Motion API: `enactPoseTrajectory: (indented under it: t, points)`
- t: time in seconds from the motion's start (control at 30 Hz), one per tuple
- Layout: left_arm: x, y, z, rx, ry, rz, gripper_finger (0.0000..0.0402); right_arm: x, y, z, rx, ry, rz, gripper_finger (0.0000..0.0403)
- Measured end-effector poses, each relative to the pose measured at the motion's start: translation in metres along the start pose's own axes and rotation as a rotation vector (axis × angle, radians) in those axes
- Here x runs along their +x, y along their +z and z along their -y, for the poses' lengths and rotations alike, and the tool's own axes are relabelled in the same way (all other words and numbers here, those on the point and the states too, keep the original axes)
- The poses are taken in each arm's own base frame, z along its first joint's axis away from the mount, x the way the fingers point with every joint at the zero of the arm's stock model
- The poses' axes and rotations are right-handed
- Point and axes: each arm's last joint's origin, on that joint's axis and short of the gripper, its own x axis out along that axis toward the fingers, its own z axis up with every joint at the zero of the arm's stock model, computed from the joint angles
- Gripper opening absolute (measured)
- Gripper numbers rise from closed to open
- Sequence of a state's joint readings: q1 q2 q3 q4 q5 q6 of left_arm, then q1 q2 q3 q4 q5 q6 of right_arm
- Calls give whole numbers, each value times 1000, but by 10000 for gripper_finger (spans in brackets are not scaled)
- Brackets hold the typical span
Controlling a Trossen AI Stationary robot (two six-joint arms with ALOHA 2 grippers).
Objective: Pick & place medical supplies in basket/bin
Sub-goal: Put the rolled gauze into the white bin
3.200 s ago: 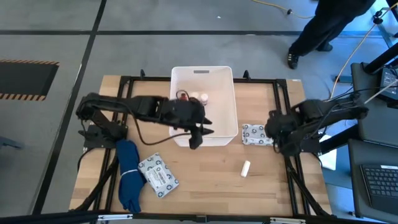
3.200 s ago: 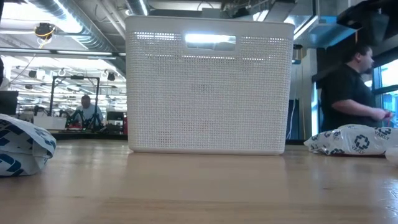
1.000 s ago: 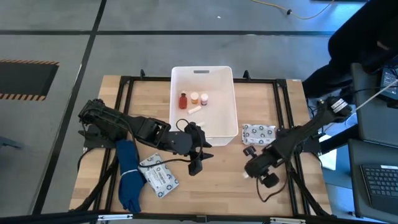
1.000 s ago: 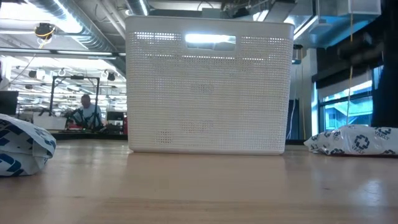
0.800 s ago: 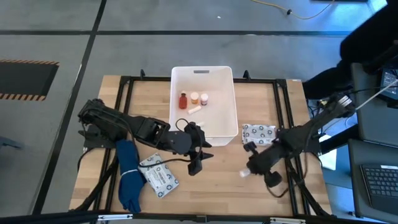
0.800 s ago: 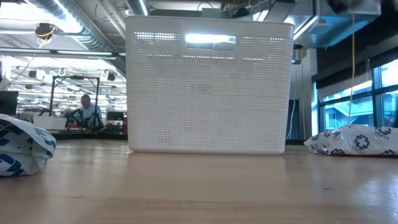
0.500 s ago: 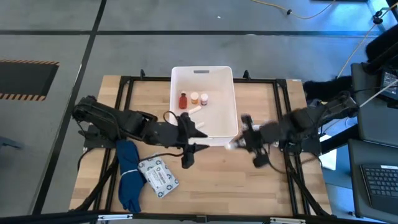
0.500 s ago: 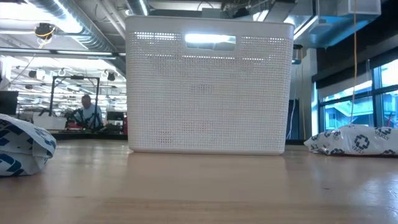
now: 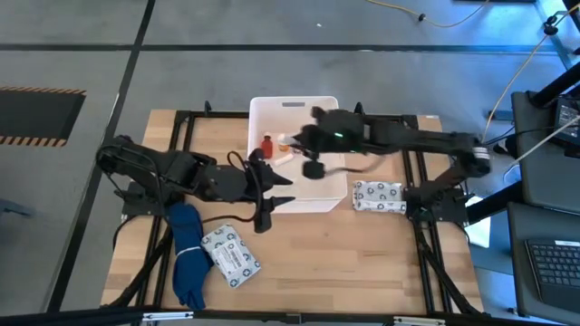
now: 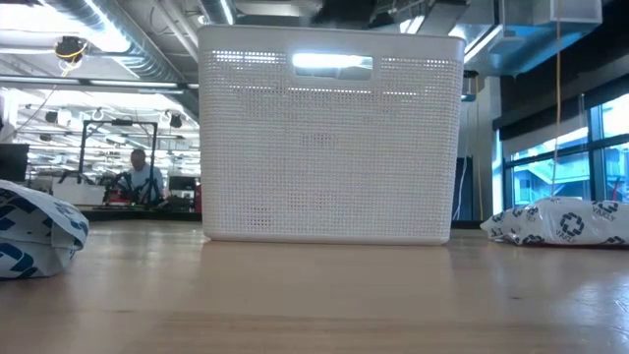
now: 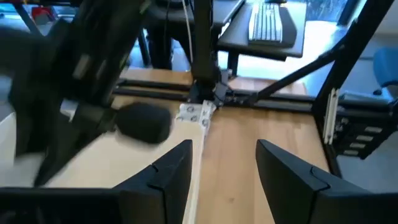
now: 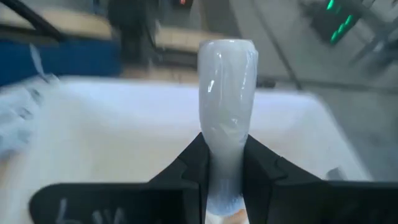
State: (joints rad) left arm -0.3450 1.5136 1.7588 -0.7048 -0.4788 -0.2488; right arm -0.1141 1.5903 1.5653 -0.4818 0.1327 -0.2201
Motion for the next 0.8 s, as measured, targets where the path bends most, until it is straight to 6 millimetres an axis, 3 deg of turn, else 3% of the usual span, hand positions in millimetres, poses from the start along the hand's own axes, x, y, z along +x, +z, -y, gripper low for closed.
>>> enactPoseTrajectory:
  t: [0.2, 0.37, 0.53, 0.8]
  points:
    - [-15, -4, -10, 36, 41, -57, 171, 81, -49, 21, -36, 7, -225, 64]
    - [-29, -4, -18, 42, 52, -66, 171, 129, -90, 25, -61, 28, -376, 64]
    - [-42, -3, -25, 46, 76, -62, 171, 154, -115, 19, -77, 59, -460, 64]
    - [-58, 0, -34, 84, 97, -33, 171, 170, -129, 15, -78, 67, -481, 64]
